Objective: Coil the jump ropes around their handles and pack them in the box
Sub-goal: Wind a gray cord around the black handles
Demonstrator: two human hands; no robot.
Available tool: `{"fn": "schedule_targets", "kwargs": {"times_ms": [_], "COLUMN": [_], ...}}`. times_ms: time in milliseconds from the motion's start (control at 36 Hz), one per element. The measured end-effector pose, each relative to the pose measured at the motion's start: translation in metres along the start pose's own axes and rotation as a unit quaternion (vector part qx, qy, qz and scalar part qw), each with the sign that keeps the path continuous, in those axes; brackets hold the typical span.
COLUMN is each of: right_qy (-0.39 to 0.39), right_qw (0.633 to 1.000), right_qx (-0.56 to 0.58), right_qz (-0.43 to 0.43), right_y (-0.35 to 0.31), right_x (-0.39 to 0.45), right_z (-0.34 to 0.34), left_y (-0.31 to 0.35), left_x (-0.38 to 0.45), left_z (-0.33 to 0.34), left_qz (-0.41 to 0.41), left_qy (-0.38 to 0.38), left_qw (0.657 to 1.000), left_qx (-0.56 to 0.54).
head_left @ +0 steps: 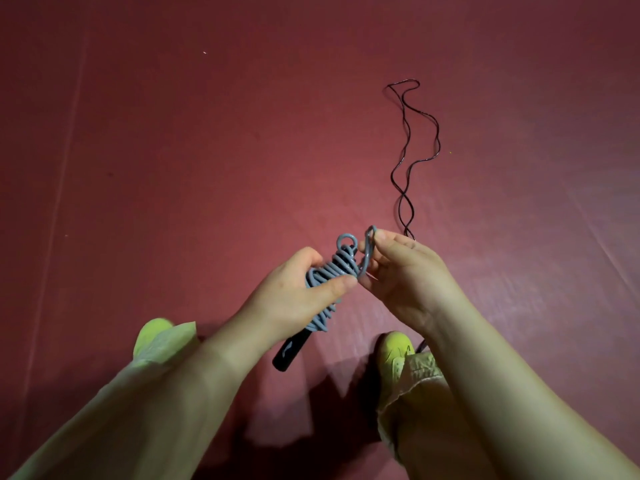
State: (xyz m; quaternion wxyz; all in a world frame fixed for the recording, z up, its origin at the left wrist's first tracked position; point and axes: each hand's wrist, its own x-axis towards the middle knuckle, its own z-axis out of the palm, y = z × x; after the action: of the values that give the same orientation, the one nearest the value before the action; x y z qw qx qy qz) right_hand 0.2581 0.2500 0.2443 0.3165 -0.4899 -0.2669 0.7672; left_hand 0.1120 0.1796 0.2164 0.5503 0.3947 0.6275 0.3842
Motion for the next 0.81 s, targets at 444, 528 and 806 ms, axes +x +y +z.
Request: {"fn": "schedule_targets", "kwargs": {"times_ms": [444,528,806], "right_qy": [-0.046,-0.039,-0.063], "right_qw": [0.994,0.994,0.996], "right_qx": [-0.098,-0.100,-0.065], "right_qz": [-0.033,-0.030,0.009], "right_y": [0.007,0.007,-0.002], "right_x": [0.000,0.001,0.001], "right_z": [0.007,0.006,0.001], "left_y": [-0.006,-0.005,-0.002], "left_x": [-0.002,-0.004,-0.007], "left_z": [-0.003,-0.002,-0.003], "left_qz": [0.026,0.067,0.124], "left_qy": [0.031,0.037,0.016], "left_qw": [0.999,0.993,0.987], "left_qx": [0.018,0.087,0.099]}}
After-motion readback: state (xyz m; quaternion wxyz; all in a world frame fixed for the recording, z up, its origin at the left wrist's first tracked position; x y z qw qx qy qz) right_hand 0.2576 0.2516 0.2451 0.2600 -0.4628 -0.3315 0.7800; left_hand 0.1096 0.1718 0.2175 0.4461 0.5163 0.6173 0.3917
